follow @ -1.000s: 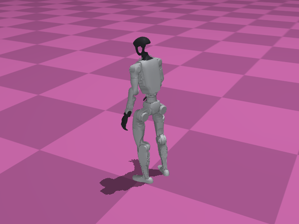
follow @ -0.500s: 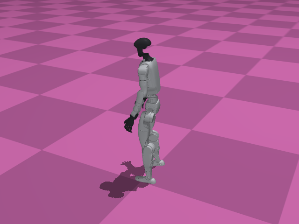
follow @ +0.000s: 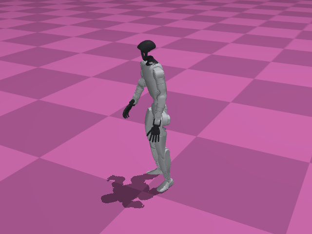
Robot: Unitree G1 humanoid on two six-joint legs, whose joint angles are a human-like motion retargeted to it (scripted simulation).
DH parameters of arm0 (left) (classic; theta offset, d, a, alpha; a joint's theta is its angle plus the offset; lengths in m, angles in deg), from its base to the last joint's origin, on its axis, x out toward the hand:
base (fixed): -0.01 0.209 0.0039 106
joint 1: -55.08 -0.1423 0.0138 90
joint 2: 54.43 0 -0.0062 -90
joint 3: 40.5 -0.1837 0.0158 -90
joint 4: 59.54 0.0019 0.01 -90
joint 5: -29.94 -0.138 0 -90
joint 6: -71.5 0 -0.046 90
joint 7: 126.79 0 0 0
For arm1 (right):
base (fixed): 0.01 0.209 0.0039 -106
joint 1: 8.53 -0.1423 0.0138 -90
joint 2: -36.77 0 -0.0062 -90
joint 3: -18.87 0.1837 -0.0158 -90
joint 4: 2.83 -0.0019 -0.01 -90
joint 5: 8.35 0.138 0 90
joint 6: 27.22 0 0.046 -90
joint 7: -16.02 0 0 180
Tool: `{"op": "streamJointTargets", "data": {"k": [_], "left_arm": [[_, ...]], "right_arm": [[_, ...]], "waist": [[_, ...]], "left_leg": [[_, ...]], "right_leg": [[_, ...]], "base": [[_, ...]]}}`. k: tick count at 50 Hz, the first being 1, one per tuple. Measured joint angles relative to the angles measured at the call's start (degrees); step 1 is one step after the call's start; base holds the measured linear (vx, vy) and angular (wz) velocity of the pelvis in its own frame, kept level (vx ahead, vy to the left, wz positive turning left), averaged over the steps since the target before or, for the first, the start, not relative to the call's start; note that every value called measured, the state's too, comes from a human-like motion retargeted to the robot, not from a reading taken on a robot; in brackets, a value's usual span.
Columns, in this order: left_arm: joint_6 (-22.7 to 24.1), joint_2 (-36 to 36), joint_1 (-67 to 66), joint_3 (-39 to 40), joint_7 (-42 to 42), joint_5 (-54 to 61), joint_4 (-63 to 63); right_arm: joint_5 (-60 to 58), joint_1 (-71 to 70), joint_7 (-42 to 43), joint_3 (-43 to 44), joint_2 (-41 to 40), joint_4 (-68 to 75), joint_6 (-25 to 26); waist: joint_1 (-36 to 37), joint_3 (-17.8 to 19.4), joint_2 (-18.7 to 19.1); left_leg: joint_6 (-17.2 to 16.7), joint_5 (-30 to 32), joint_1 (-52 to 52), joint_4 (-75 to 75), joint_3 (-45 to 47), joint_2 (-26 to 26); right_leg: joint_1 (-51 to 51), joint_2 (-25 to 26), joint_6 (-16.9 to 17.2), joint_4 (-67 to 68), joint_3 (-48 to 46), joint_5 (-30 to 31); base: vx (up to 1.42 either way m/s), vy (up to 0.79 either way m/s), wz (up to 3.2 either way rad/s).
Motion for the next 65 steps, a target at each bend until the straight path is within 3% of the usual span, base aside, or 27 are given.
{"op": "streamJointTargets", "data": {"k": [5, 10, 14, 19, 24, 28, 31, 39, 49, 57, 65], "left_arm": [[0.37, 0.78, 0.33, 0.66, -0.27, 0.77, 3.12], [0.06, 0.85, 0.67, -1.29, -0.69, 1.81, 4.17], [-0.07, 0.40, 1.26, -2.77, -0.31, 1.51, 4.01], [0.18, 0.46, 1.70, -3.00, 0.23, 1.66, 2.83], [1.03, 0.89, 0.75, -4.09, 0.84, 3.43, 0.20], [1.99, 0.94, 0.07, -5.60, 1.59, 4.06, -1.30], [2.56, 0.98, 0.20, -5.94, 1.85, 3.33, -1.44], [3.07, 1.99, 0.99, -3.09, 1.52, 0.89, -1.28], [0.48, 2.20, 0.32, -3.85, 0.37, 1.43, -0.39], [0.31, 2.57, -0.98, -2.32, -0.28, 1.31, 2.46], [1.35, 2.91, -0.35, -3.26, -1.49, 1.89, 3.99]], "right_arm": [[-1.23, 0.04, -0.77, 0.30, 0.29, -0.41, -0.86], [-0.81, 0.40, -0.79, 1.56, 0.32, -0.16, -0.59], [0.14, 0.89, -0.22, 1.84, 0.03, 0.23, -0.72], [0.44, 1.54, -0.09, 1.28, 0.00, 0.74, -1.21], [1.18, 2.50, 0.05, 0.67, 0.03, 0.63, -1.47], [1.48, 3.33, 0.55, 0.02, -0.45, 0.47, -1.64], [0.94, 3.69, 0.46, -0.51, -0.90, 0.64, -1.71], [-1.89, 3.83, -1.96, -1.45, 0.30, 0.67, -2.00], [-1.26, 0.02, -1.80, 0.13, 3.11, 3.14, 0.88], [0.80, 0.00, -1.06, 3.38, 2.88, 3.08, 0.11], [0.40, 1.28, -2.09, 2.93, 2.83, 1.57, -1.47]], "waist": [[-0.42, -0.42, 2.00], [-0.68, 0.95, 3.98], [-1.14, 2.30, 5.37], [-2.08, 2.93, 6.41], [-3.51, 2.74, 6.36], [-3.97, 2.32, 4.89], [-2.90, 1.93, 3.63], [3.47, 1.21, 3.46], [4.71, 0.79, 2.15], [4.11, -1.60, 3.45], [4.05, -1.88, 6.32]], "left_leg": [[-2.46, 1.96, 1.25, -4.58, -2.29, 1.45], [-2.83, 2.29, 2.28, -7.28, -8.47, 1.90], [-3.31, 2.46, 2.79, -7.28, -13.38, 2.56], [-4.17, 2.58, 2.86, -7.16, -20.05, 2.44], [-3.80, 2.99, 3.12, -8.11, -27.04, 1.12], [-3.26, 4.05, 3.46, -9.54, -32.68, -1.24], [-3.16, 5.28, 3.48, -10.59, -36.09, -3.05], [-2.05, 7.05, 1.78, -11.77, -41.29, -4.73], [2.69, 1.76, -2.38, -0.94, -17.93, -4.36], [0.24, -0.38, -0.15, -2.08, -11.90, -2.42], [-2.61, 3.05, 2.15, -10.18, -19.53, -1.39]], "right_leg": [[1.36, 1.90, -0.46, -0.60, -5.12, -0.39], [1.74, 2.40, -5.29, 4.10, -8.38, -1.20], [-1.64, 2.85, -9.67, 13.94, -4.37, -4.51], [-5.57, 4.21, -11.17, 20.42, 1.64, -7.35], [-5.80, 7.25, -10.23, 15.37, 11.88, -6.00], [-4.12, 9.46, -6.84, 8.79, 24.02, -3.66], [-2.40, 9.32, -4.53, 4.83, 27.87, -1.30], [0.21, 6.40, -2.30, 0.30, 19.27, 1.18], [0.39, 1.50, -0.18, -0.50, 7.06, 1.52], [0.84, 1.78, -0.01, -1.57, -2.34, 0.79], [2.10, 3.29, -2.43, 0.74, -11.02, -0.49]], "base": [[0.01, 0.12, 0.90], [0.02, 0.13, 0.95], [0.03, 0.09, 1.13], [0.04, 0.02, 1.22], [0.05, -0.05, 1.34], [0.06, -0.11, 1.34], [0.04, -0.15, 1.12], [-0.01, -0.16, 0.91], [-0.05, -0.08, 1.17], [-0.03, 0.03, 1.07], [-0.02, 0.10, 1.02]]}}
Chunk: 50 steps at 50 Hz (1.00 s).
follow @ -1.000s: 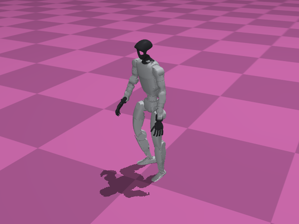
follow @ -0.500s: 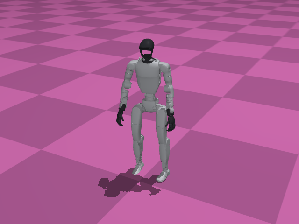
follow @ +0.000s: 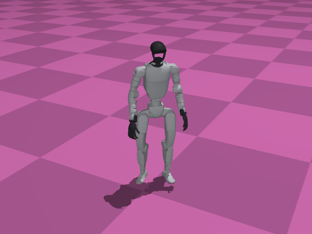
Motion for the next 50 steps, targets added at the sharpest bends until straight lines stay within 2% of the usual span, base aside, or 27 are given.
{"op": "streamJointTargets", "data": {"k": [5, 10, 15, 19, 22, 27, 31, 33, 37, 42, 46, 50], "left_arm": [[0.01, -0.89, 0.80, -1.74, 0.21, 0.29, -0.26], [0.44, -1.40, 1.25, -2.98, 1.59, 0.98, -0.78], [1.33, -1.40, 1.28, -3.97, 3.22, 2.78, -3.40], [2.42, -1.44, 0.54, -4.89, 3.97, 3.63, -6.05], [2.94, -1.38, -0.18, -5.10, 4.01, 3.12, -7.60], [3.38, -0.86, -1.69, -4.09, 4.04, 0.06, -9.76], [3.15, -0.38, -1.01, -3.19, 3.69, -2.18, -10.50], [2.54, -0.23, 0.05, -3.13, 3.29, -2.69, -10.24], [0.78, -0.20, 0.80, -3.67, 2.55, -3.11, -9.46], [-0.91, -0.28, 1.29, -2.72, 1.52, -3.51, -6.40], [-1.04, -0.41, 1.15, -0.86, 1.24, -3.32, -3.49], [-0.42, -0.64, 0.57, 0.79, 1.22, -2.32, -1.46]], "right_arm": [[0.81, -0.02, 0.74, 0.34, -0.83, -0.48, -0.02], [1.02, 0.56, 2.27, -0.07, -1.30, -0.63, -0.40], [1.39, 1.32, 3.48, -0.64, -0.93, -0.42, -0.56], [1.15, 2.20, 3.85, -1.16, -1.07, 0.18, -0.42], [0.67, 3.00, 3.51, -1.50, -1.37, 0.51, -0.22], [-0.09, 4.80, 2.29, -2.31, -1.39, -0.34, -0.74], [-0.50, 4.50, 0.80, -3.19, -0.59, -1.22, -1.08], [-0.66, 3.57, 0.21, -3.48, -0.16, -1.16, -0.66], [-1.21, 2.39, 0.01, -3.10, 0.03, -0.44, 1.11], [-0.89, 1.21, 0.31, -1.28, -0.88, 1.15, 2.61], [-0.22, 1.10, 0.72, -0.79, -1.78, 1.47, 2.06], [-0.15, 1.38, 0.92, -1.55, -2.18, 0.75, 0.83]], "waist": [[-0.52, 1.80, 1.82], [-1.65, 3.22, 2.94], [-2.90, 4.32, 3.13], [-3.54, 4.48, 2.04], [-2.97, 4.18, 1.31], [-0.39, 3.49, 1.38], [1.32, 3.84, 1.39], [1.62, 4.22, 1.21], [1.20, 4.30, 0.22], [0.28, 3.45, -1.54], [0.13, 2.41, -1.94], [0.03, 1.36, -1.29]], "left_leg": [[-0.84, 0.69, 1.27, -0.53, -5.45, 1.05], [-0.80, 0.88, 1.79, 0.71, -11.45, 0.91], [-0.24, 0.37, 1.65, 2.10, -18.00, -0.58], [0.08, 0.83, 1.42, 1.97, -23.37, -2.79], [-0.16, 2.24, 1.17, 0.76, -26.72, -4.07], [-0.69, 4.96, 0.31, -2.43, -32.02, -4.54], [1.11, 5.39, -1.25, -3.68, -32.77, -4.75], [2.52, 5.27, -2.37, -2.92, -28.71, -4.81], [5.25, 4.72, -4.68, 2.13, -13.80, -4.89], [7.11, -0.29, -5.86, 9.06, 0.45, -4.41], [5.64, -3.98, -4.25, 8.84, 4.73, -2.99], [2.03, -2.14, -2.21, 4.83, 5.64, -0.70]], "right_leg": [[-3.33, -0.62, -5.92, 11.52, 4.12, -2.14], [-7.41, 0.90, -7.41, 18.90, 15.15, -5.28], [-6.87, 4.05, -6.16, 13.19, 28.43, -5.11], [-4.76, 6.47, -2.50, 6.82, 41.49, -2.59], [-3.35, 6.46, -1.08, 3.16, 44.36, 0.59], [-1.82, 4.61, -1.10, -1.07, 38.01, 2.45], [-1.77, 3.26, 0.38, -2.52, 32.65, 2.93], [-2.11, 2.45, 1.01, -2.44, 29.69, 2.95], [-2.74, 0.27, 1.59, -1.95, 23.24, 2.65], [-3.33, -2.27, 2.33, -1.71, 15.70, 2.24], [-3.20, -2.44, 2.72, -1.95, 10.39, 1.79], [-2.39, -1.10, 2.57, -2.47, 5.14, 1.24]], "base": [[0.00, 0.08, 0.98], [0.02, 0.02, 1.08], [0.03, -0.04, 1.24], [0.03, -0.11, 1.29], [0.01, -0.15, 1.10], [-0.05, -0.17, 0.99], [-0.08, -0.17, 1.17], [-0.10, -0.14, 1.41], [-0.08, -0.10, 1.56], [-0.05, -0.05, 1.47], [-0.01, 0.01, 1.21], [0.00, 0.05, 1.09]]}}
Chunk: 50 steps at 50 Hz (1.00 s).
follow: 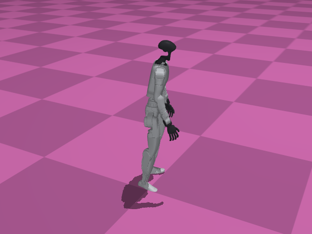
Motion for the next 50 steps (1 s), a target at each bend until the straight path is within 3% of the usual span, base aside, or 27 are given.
{"op": "streamJointTargets", "data": {"k": [5, 8, 11, 15, 20, 25, 31, 33, 40, 44, 50], "left_arm": [[0.46, -0.56, -0.88, 0.07, -0.49, 1.96, 0.39], [0.42, -1.31, -0.69, -0.65, -0.63, 2.53, -0.03], [0.63, -2.08, -0.82, -1.28, -0.34, 2.32, -0.46], [1.00, -2.57, -1.70, -1.48, 0.49, 2.35, -1.35], [1.39, -2.27, -2.59, -1.99, 1.17, 3.81, -3.47], [2.47, -2.09, -2.98, -4.52, 1.97, 3.73, -5.13], [3.45, -0.90, -1.83, -5.67, 2.93, -0.98, -5.23], [3.45, -0.22, -0.35, -5.09, 3.02, -1.74, -4.80], [1.94, 0.55, -0.22, -4.56, 3.41, -1.11, -6.65], [0.93, 0.07, -0.49, -3.89, 2.77, -0.80, -6.09], [-0.31, -0.27, -0.42, -1.79, 1.33, 0.49, -3.71]], "right_arm": [[-0.09, -0.18, 0.35, -0.72, 0.12, -1.14, -0.62], [0.19, -0.93, 0.87, -0.54, 0.07, -1.25, -0.44], [0.34, -1.07, 1.50, -0.68, -0.22, -1.05, -0.56], [0.19, -0.49, 2.23, -1.28, -0.40, -0.96, -0.95], [0.72, -0.55, 2.70, -1.50, 0.10, -1.37, -1.14], [1.03, -0.52, 3.73, -1.39, -0.20, -1.24, -0.97], [-0.30, -0.60, 3.74, -3.03, -0.61, -0.01, -1.56], [-1.01, -1.82, 3.09, -3.91, -0.28, 0.72, -1.66], [-3.07, -4.13, 2.44, -4.88, 1.17, 1.19, -0.09], [-2.14, -4.70, 2.44, -2.66, 1.17, 1.34, 0.80], [-0.51, -4.81, 2.16, -0.71, 1.08, 1.56, 1.26]], "waist": [[-0.85, -0.06, 0.99], [-1.48, 0.98, 1.88], [-1.76, 1.67, 2.63], [-2.34, 1.85, 3.25], [-3.92, 2.21, 3.75], [-4.49, 2.52, 2.32], [-0.89, 2.56, 1.40], [0.22, 2.93, 1.45], [1.31, 3.02, 0.12], [1.30, 2.25, -0.94], [0.67, 0.59, -1.46]], "left_leg": [[-3.86, 2.51, 1.11, -4.52, -5.83, 1.01], [-4.20, 3.70, 2.08, -5.99, -10.13, 1.64], [-3.81, 4.27, 3.00, -6.32, -14.20, 2.25], [-3.03, 4.70, 3.70, -6.08, -19.99, 2.27], [-2.13, 5.58, 3.78, -6.11, -27.68, 1.30], [-1.37, 7.05, 3.33, -7.02, -34.89, -1.51], [-1.03, 9.27, 1.47, -9.08, -40.89, -3.30], [-0.69, 9.11, 0.43, -9.17, -39.07, -3.23], [2.01, 3.61, -2.56, -2.56, -16.89, -3.39], [3.13, 0.45, -2.76, 1.99, -9.56, -3.59], [2.45, -2.82, -0.82, 3.56, -0.45, -1.84]], "right_leg": [[1.72, 0.99, -1.90, 0.92, -6.68, -0.38], [1.30, 0.69, -5.52, 6.19, -7.38, -1.37], [-1.56, 0.88, -8.56, 14.32, -1.03, -4.24], [-5.12, 3.26, -9.40, 20.61, 11.94, -7.70], [-4.59, 6.00, -8.33, 16.38, 24.89, -8.61], [-1.86, 7.25, -4.66, 7.46, 36.47, -3.60], [0.34, 4.63, -3.14, 1.17, 31.03, 0.44], [0.13, 4.06, -2.74, 0.89, 28.23, 0.67], [-0.69, 1.15, -1.04, 0.97, 18.59, 1.09], [-1.06, -0.29, -0.52, 1.12, 13.22, 0.91], [-1.22, -1.16, -0.15, 1.36, 4.74, 0.32]], "base": [[0.02, 0.08, 1.15], [0.04, 0.08, 1.23], [0.06, 0.04, 1.21], [0.07, -0.01, 1.28], [0.06, -0.07, 1.39], [0.02, -0.15, 1.36], [-0.06, -0.19, 1.06], [-0.10, -0.18, 1.14], [-0.08, -0.13, 1.31], [-0.06, -0.06, 1.28], [-0.04, 0.01, 1.31]]}}
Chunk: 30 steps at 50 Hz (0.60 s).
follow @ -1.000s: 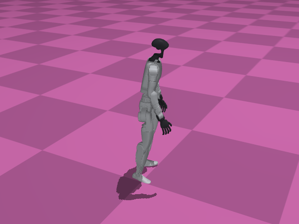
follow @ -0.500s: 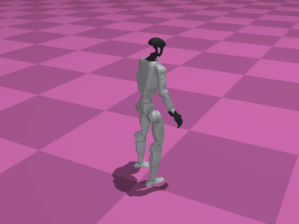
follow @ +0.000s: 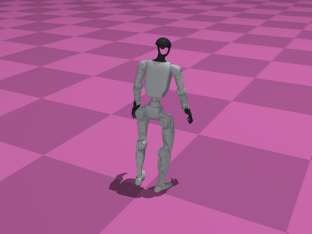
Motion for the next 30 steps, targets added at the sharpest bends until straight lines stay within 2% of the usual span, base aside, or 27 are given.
{"op": "streamJointTargets", "data": {"k": [5, 8, 10, 13, 15, 17, 20, 23, 27, 30], "left_arm": [[0.01, 0.17, -0.09, 0.95, -0.63, 0.62, 1.52], [0.18, 0.29, 0.09, 0.77, -0.96, 0.67, 2.11], [0.20, 0.21, 0.27, 0.33, -1.11, 0.68, 2.39], [0.10, -0.25, 0.53, -0.72, -1.03, 0.79, 2.85], [0.10, -0.61, 0.74, -1.42, -0.80, 0.90, 3.39], [0.27, -0.89, 0.93, -1.92, -0.50, 1.11, 4.12], [0.47, -1.12, 1.13, -2.31, -0.12, 1.73, 4.95], [0.74, -1.16, 0.73, -2.74, 0.07, 2.75, 4.57], [1.53, -1.31, 0.07, -4.01, 0.46, 4.15, 2.68], [2.31, -1.55, -0.12, -5.17, 0.78, 4.51, 1.05]], "right_arm": [[-0.21, 0.17, -0.36, -0.51, 0.57, -0.03, -0.67], [-0.48, 0.23, -0.60, -0.50, 1.03, -0.39, -1.13], [-0.53, 0.33, -0.63, -0.21, 1.21, -0.91, -1.33], [-0.39, 0.71, -0.49, 0.44, 1.10, -2.06, -1.53], [-0.29, 1.04, -0.37, 0.73, 0.81, -2.84, -1.75], [-0.33, 1.37, -0.25, 0.70, 0.44, -3.45, -2.13], [-0.56, 1.69, -0.17, 0.31, -0.01, -3.94, -2.60], [-0.78, 2.09, -0.28, -0.21, -0.11, -4.11, -2.72], [-0.85, 2.72, -0.06, -0.63, -0.09, -4.04, -2.52], [-0.94, 3.45, 0.11, -0.81, -0.22, -3.79, -2.09]], "waist": [[-0.64, -1.52, 1.18], [-0.66, -1.65, 2.00], [-0.55, -1.33, 2.51], [-0.32, -0.52, 3.44], [-0.29, 0.07, 4.01], [-0.53, 0.52, 4.37], [-1.24, 1.02, 4.94], [-2.33, 1.11, 5.63], [-4.02, 0.95, 5.48], [-4.63, 0.65, 4.13]], "left_leg": [[-3.38, 1.40, 1.69, -3.43, 3.41, 2.62], [-4.96, 2.76, 2.33, -5.83, 0.91, 3.31], [-5.47, 3.19, 2.81, -6.83, -1.60, 3.55], [-5.36, 3.40, 3.64, -6.92, -5.14, 4.26], [-4.99, 3.42, 4.18, -6.38, -7.42, 4.71], [-4.56, 3.40, 4.56, -5.59, -9.84, 4.85], [-3.98, 3.51, 4.93, -4.46, -13.72, 4.86], [-3.45, 3.82, 5.07, -3.80, -17.95, 4.75], [-2.74, 4.42, 5.13, -4.11, -24.11, 3.46], [-2.34, 5.13, 5.20, -5.23, -28.69, 1.43]], "right_leg": [[0.90, 1.13, -0.04, -0.73, -7.14, -0.45], [1.96, 1.69, -0.80, -0.52, -10.69, -0.96], [2.44, 1.60, -2.29, 1.11, -12.46, -1.44], [1.69, 0.90, -6.28, 7.29, -12.02, -2.45], [0.02, 0.53, -8.70, 13.06, -8.72, -3.80], [-2.18, 0.76, -9.68, 18.49, -3.56, -5.82], [-4.68, 2.05, -10.11, 23.47, 3.83, -8.49], [-5.27, 3.83, -10.07, 22.56, 9.90, -9.10], [-4.11, 6.40, -7.65, 14.88, 20.63, -8.28], [-2.22, 7.26, -4.38, 7.27, 29.70, -4.69]], "base": [[-0.03, 0.09, 1.21], [-0.01, 0.13, 1.05], [0.01, 0.14, 0.97], [0.03, 0.12, 0.93], [0.05, 0.10, 0.96], [0.06, 0.07, 1.04], [0.07, 0.03, 1.13], [0.08, -0.02, 1.25], [0.09, -0.08, 1.43], [0.07, -0.14, 1.46]]}}
